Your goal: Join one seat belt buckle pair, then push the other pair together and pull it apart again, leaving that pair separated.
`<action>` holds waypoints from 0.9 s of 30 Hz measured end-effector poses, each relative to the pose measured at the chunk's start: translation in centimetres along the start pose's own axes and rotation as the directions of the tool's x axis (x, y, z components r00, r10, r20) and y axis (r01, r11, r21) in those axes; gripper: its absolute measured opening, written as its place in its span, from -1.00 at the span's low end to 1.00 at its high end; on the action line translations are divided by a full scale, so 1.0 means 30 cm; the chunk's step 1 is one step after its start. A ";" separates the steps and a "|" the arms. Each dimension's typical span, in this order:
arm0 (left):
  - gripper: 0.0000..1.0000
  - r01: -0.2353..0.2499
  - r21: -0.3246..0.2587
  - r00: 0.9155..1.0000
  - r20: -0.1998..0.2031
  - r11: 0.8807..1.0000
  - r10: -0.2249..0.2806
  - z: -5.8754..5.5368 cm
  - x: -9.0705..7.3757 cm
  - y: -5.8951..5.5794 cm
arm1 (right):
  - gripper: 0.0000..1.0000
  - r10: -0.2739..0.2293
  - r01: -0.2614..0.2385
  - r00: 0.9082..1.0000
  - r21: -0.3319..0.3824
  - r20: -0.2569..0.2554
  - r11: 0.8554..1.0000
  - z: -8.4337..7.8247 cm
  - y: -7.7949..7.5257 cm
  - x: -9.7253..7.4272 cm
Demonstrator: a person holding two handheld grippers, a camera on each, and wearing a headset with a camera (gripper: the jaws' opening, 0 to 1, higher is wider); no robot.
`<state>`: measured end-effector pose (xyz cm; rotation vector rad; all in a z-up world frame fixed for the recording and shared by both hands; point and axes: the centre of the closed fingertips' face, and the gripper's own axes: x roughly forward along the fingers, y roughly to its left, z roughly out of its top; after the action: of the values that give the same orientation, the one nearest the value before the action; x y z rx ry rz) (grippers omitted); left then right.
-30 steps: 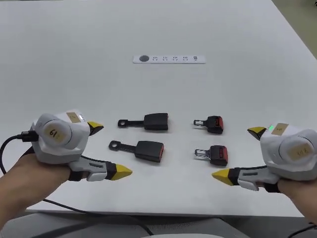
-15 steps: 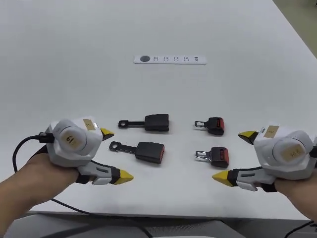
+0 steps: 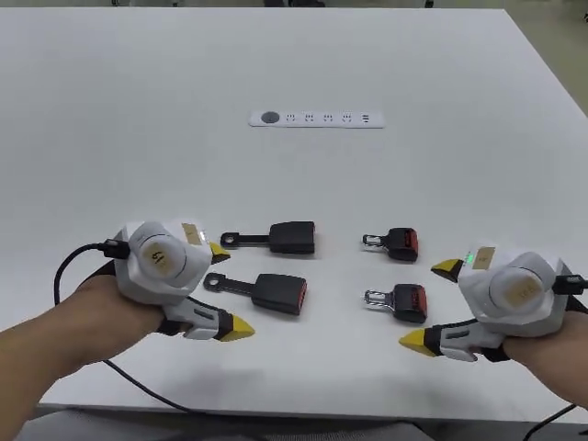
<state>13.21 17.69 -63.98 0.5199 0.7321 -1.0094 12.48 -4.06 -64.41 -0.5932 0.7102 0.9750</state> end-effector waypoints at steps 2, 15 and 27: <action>0.35 0.016 0.031 1.000 -0.020 0.999 -0.016 -0.011 0.010 -0.001 | 0.18 0.029 -0.029 1.000 -0.001 -0.008 1.000 -0.008 0.008 0.010; 0.27 0.087 0.141 0.994 -0.076 0.986 -0.077 0.003 0.085 0.012 | 0.02 0.075 -0.078 0.995 -0.041 -0.065 0.996 -0.051 -0.027 0.049; 0.00 0.180 0.202 0.981 -0.115 0.963 -0.159 0.023 0.162 0.027 | -0.09 0.114 -0.120 0.987 -0.047 -0.110 0.992 -0.096 -0.072 0.072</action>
<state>15.78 14.83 -67.12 0.7039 0.7699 -1.2377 14.45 -5.96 -67.59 -0.6606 0.8238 1.0803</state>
